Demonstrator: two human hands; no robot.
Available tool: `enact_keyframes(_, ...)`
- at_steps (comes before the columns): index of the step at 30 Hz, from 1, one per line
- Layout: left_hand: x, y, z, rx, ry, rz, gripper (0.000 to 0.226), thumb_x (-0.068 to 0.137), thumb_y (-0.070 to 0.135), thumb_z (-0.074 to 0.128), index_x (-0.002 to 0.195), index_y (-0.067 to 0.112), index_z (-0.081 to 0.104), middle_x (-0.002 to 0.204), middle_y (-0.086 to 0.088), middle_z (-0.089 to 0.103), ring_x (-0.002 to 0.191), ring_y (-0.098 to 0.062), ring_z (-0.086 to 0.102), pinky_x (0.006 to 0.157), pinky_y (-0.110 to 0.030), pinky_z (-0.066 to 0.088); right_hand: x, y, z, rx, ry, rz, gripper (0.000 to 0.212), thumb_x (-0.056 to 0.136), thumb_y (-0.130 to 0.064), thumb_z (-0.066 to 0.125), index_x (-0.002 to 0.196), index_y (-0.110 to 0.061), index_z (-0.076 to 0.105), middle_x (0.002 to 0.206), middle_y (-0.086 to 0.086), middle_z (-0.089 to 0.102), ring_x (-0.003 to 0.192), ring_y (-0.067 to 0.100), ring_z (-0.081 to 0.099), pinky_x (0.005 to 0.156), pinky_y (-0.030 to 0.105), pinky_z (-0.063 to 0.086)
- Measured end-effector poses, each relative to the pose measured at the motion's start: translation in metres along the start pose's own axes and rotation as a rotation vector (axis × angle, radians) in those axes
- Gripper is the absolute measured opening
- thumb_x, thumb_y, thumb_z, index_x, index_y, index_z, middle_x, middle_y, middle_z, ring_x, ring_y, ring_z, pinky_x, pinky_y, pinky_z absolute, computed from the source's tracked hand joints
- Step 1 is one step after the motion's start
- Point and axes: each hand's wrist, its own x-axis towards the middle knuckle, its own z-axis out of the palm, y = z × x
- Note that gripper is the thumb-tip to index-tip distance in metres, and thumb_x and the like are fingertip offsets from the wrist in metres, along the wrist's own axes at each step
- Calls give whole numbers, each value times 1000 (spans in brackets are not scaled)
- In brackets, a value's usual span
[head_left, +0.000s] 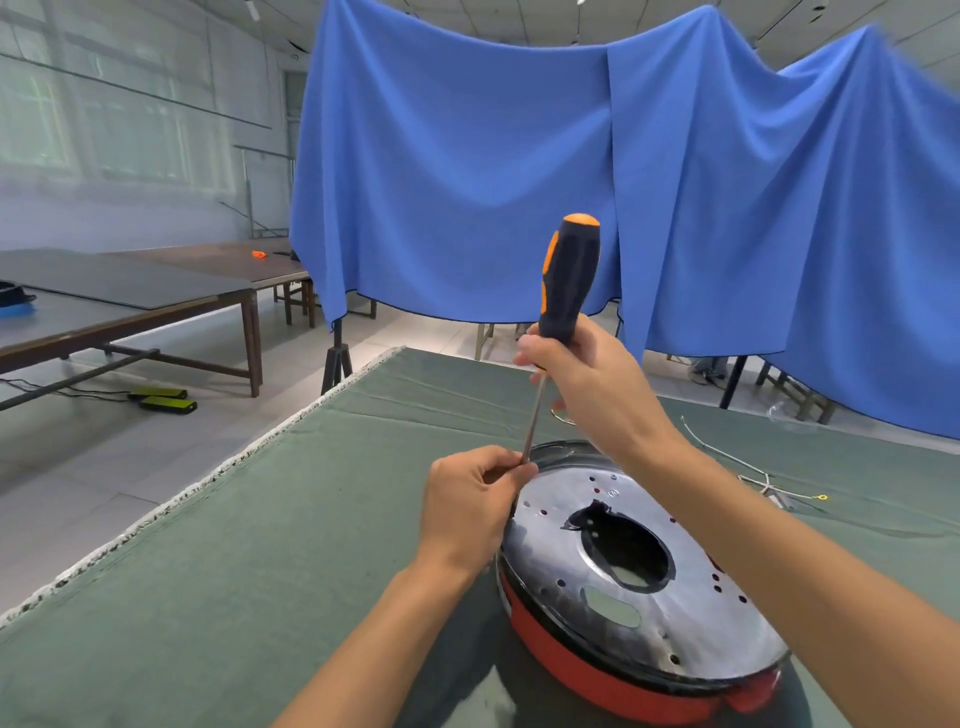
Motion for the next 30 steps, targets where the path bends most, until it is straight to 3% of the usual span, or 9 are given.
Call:
enact_keyframes(2,1,-2,0,24,-32,35,21,82,15,72,80,36,69,71,11,72,69,-20,67,67,-37,54,1,0,-7,138,-12,22,21,86,-31,59,94,-12,60,97,10,68,89,24,63,80,47,51)
enact_keyframes(4,1,-4,0,61,-60,56,15,84,16,69,77,28,72,73,14,71,70,-14,66,68,-35,52,0,1,-9,118,17,-32,7,91,-21,59,88,-14,59,92,10,71,85,25,66,77,47,52)
enact_keyframes(7,-1,-4,2,50,-60,33,16,83,17,71,74,29,71,73,18,71,70,-2,65,69,-29,52,0,2,-3,90,81,-55,19,85,-29,69,84,-15,57,80,8,68,76,27,64,73,47,54)
enact_keyframes(12,5,-4,2,38,-84,36,23,86,23,68,63,25,70,61,-8,68,58,-25,61,63,-36,49,0,1,3,-48,152,-33,42,74,-50,73,83,-17,49,63,-11,46,57,9,44,57,28,37)
enact_keyframes(15,9,-5,0,83,-163,40,25,90,22,64,67,24,72,66,-5,65,63,-16,56,61,-24,48,1,-3,-2,63,76,-56,26,84,-37,66,90,-15,53,77,0,59,69,14,56,67,34,48)
enact_keyframes(18,9,-6,-2,170,-183,54,21,94,21,59,82,17,76,86,10,72,80,-13,68,76,-31,51,5,-5,-8,163,43,-51,5,88,-15,64,92,-15,61,88,2,71,81,15,68,76,35,54)
enact_keyframes(21,6,-9,-3,179,-179,65,24,95,26,57,81,18,75,86,1,74,84,-15,67,77,-38,51,6,-2,-7,182,83,-52,15,83,-13,72,91,-16,59,80,-2,69,74,11,68,74,30,53)
enact_keyframes(26,1,-6,-2,-9,-109,-1,13,88,16,67,78,17,76,73,1,72,70,-16,67,68,-39,54,4,0,-5,55,182,-23,32,80,-30,74,99,-16,52,75,-8,57,72,11,57,65,23,42)
enact_keyframes(30,3,-6,-2,-10,-149,0,14,89,16,65,83,16,78,80,0,75,76,-17,70,75,-35,53,6,-12,-12,104,92,-30,25,85,-23,66,97,-5,53,82,9,62,69,9,63,73,35,52)
